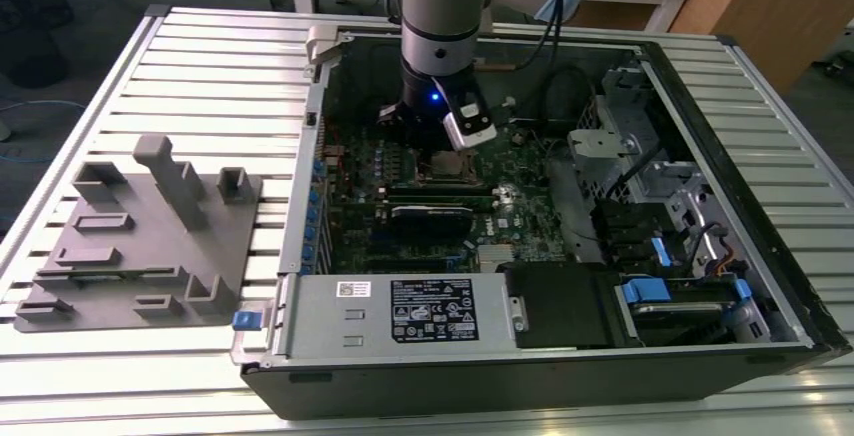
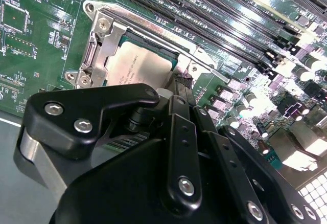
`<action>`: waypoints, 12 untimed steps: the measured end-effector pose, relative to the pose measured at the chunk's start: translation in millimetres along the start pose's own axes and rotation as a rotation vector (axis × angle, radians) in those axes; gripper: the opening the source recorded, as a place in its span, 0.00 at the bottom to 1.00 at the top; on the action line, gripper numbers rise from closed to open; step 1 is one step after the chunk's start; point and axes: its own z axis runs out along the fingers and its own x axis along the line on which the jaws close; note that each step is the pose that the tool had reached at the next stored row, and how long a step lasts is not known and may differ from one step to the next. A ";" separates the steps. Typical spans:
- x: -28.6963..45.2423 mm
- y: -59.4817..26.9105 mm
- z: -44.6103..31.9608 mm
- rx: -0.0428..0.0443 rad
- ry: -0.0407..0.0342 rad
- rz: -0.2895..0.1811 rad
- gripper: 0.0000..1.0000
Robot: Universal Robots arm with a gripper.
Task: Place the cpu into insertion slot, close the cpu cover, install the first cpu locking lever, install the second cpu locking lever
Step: 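Close the cpu cover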
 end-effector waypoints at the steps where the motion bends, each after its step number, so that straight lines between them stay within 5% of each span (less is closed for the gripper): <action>1: 0.0 0.0 0.1 -0.0001 -0.0001 0.000 0.10; 12: 0.0 0.2 -2.3 -0.0004 -0.0003 0.000 0.10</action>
